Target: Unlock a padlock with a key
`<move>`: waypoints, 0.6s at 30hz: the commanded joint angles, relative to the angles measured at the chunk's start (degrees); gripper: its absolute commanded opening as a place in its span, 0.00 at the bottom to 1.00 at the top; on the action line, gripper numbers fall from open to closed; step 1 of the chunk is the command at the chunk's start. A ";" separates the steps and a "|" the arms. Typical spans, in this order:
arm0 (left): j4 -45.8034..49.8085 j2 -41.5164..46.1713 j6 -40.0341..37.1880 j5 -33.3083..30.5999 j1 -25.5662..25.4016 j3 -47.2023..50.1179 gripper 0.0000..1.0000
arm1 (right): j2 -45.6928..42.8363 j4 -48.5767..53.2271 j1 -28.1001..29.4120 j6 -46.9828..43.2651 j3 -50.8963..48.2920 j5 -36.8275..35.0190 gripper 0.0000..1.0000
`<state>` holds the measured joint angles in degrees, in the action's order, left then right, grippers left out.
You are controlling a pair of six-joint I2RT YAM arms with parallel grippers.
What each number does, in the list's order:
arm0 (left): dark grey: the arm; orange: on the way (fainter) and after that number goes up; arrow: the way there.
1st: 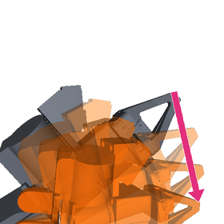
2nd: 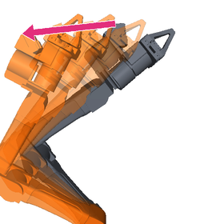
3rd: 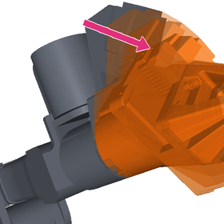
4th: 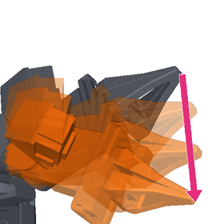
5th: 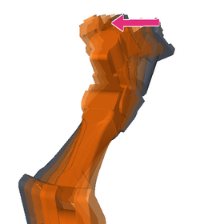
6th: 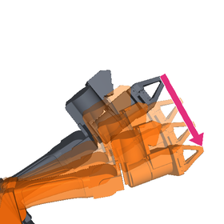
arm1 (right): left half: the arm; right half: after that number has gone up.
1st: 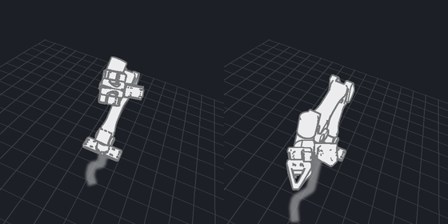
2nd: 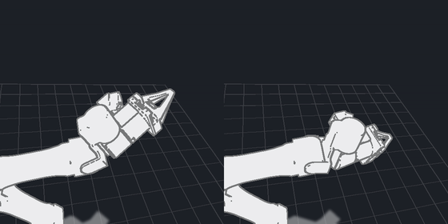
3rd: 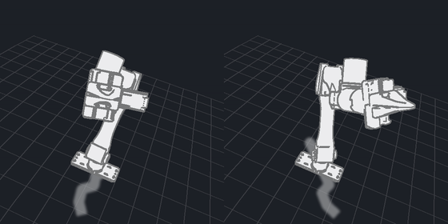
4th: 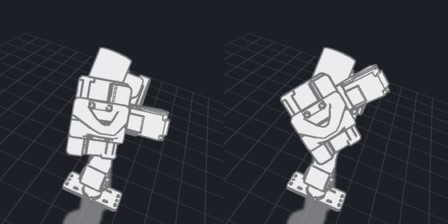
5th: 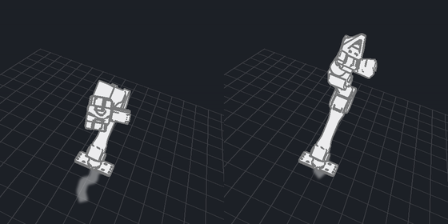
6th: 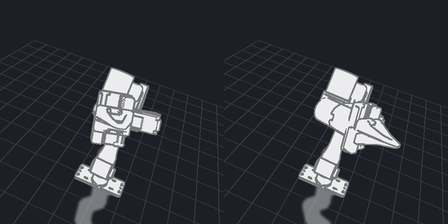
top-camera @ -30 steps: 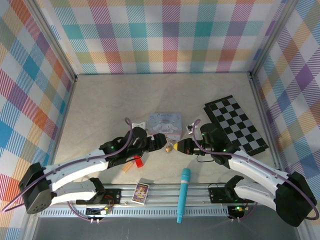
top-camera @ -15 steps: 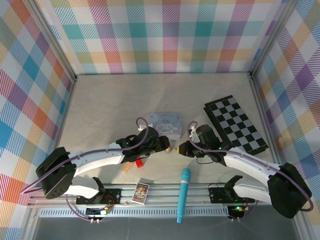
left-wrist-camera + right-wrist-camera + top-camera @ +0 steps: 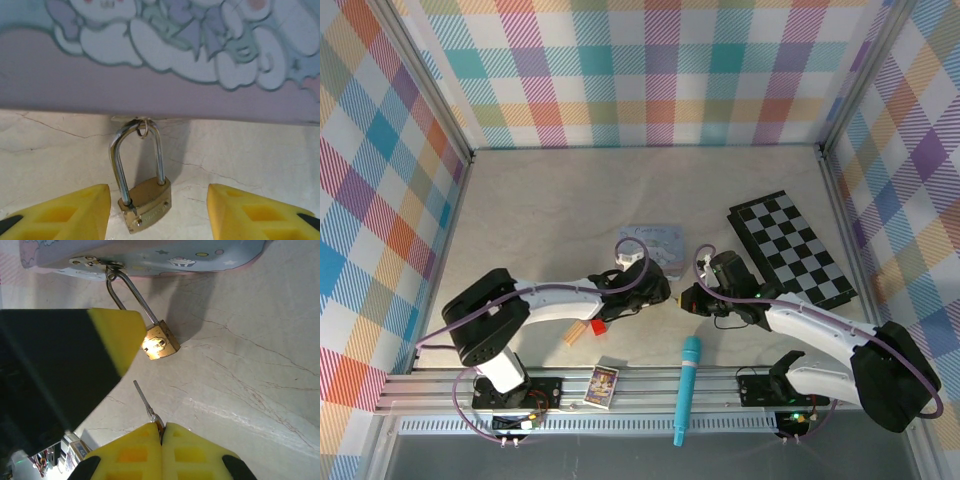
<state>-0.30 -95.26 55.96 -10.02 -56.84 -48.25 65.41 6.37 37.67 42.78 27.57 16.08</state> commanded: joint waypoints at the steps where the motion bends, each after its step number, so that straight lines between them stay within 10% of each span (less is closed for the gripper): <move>1: 0.19 -2.68 1.22 -3.65 -2.12 -2.33 0.50 | 0.47 1.05 -0.54 -0.34 0.38 -0.87 0.00; 18: 4.16 -7.42 1.87 -8.61 -4.16 -5.08 0.06 | 4.62 -3.73 -0.84 0.41 -0.68 1.23 0.00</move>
<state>-0.03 -102.30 58.02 -17.04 -60.42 -53.21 68.84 5.65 37.28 42.83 27.46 15.70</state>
